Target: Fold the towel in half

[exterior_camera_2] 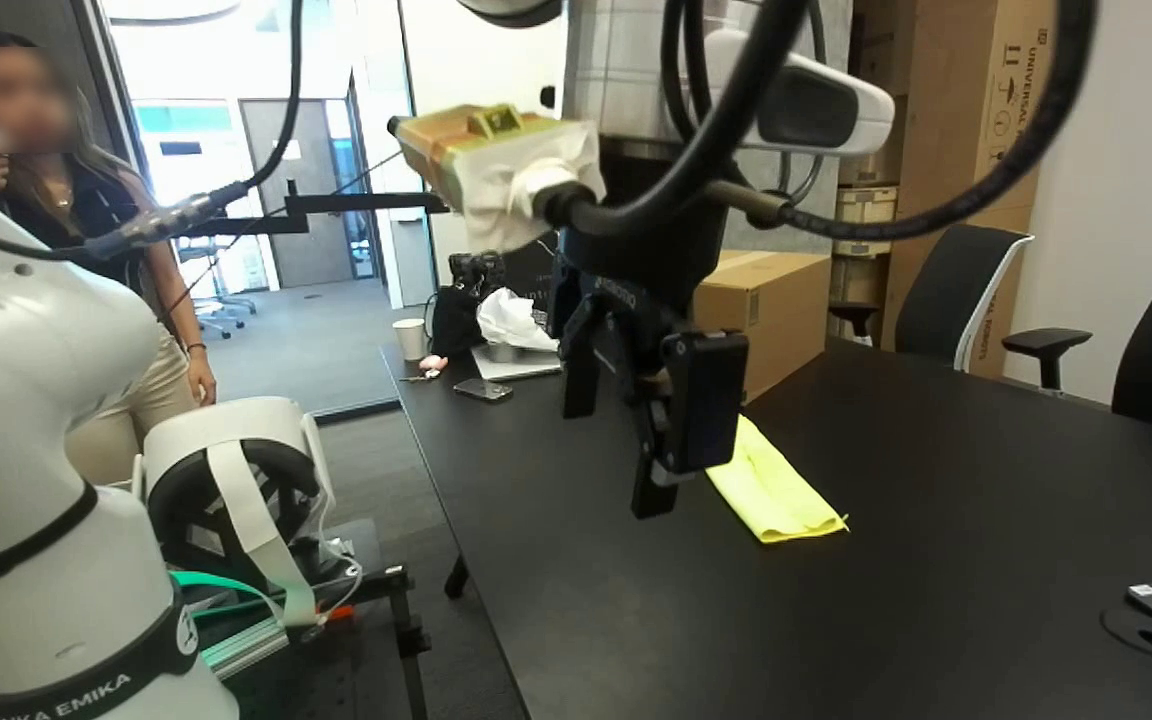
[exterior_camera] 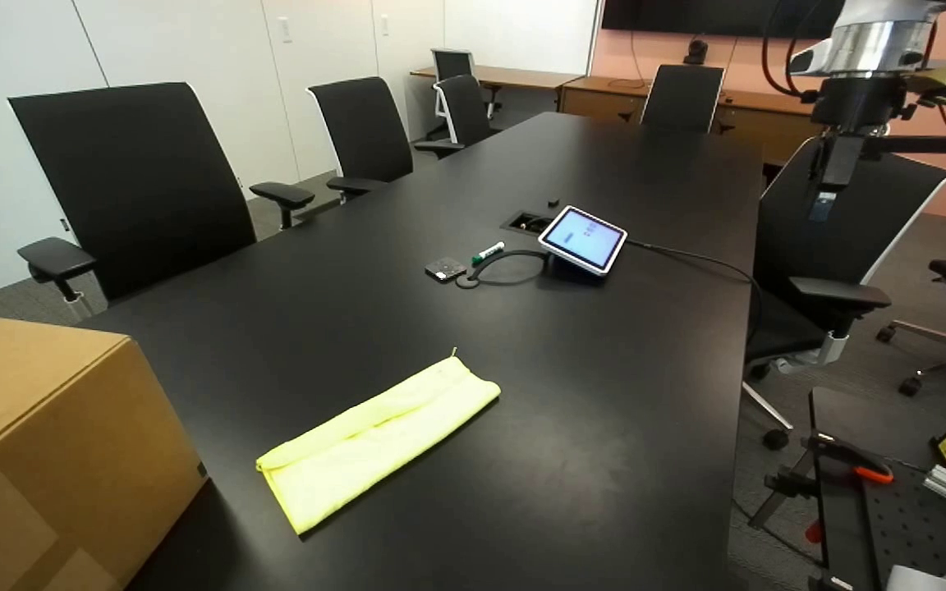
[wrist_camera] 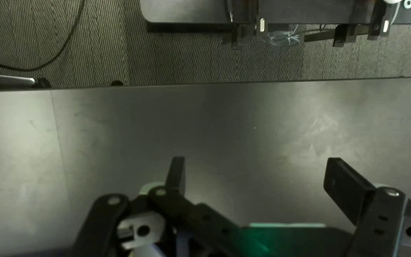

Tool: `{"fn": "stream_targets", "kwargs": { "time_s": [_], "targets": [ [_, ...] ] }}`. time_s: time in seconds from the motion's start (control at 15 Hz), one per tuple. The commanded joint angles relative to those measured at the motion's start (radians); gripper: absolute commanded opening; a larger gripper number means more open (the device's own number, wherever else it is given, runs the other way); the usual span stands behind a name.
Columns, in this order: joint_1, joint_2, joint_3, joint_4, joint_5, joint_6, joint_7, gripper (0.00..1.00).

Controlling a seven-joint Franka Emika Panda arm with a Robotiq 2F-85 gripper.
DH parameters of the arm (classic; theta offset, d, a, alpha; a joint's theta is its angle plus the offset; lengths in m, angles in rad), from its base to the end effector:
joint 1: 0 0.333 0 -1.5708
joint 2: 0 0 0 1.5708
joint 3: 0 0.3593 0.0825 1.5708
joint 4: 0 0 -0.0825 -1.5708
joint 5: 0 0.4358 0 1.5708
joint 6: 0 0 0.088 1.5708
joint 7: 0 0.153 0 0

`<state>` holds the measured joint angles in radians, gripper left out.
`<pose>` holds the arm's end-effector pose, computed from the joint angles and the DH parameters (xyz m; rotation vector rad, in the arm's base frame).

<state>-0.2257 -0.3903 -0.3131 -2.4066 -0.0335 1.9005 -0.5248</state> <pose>0.3757 -0.2287 0.4127 -2.9988 -0.0434 0.1076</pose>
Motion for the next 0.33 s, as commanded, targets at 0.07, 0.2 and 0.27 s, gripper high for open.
{"fn": "stream_targets", "kwargs": {
  "time_s": [0.07,0.2,0.27],
  "targets": [
    [0.005,-0.028,-0.048,-0.026,0.022,0.062,-0.065,1.00],
    [0.003,-0.032,-0.060,-0.032,0.023,0.066,-0.074,1.00],
    [0.003,-0.030,-0.059,-0.032,0.023,0.066,-0.074,1.00]
  ]
}}
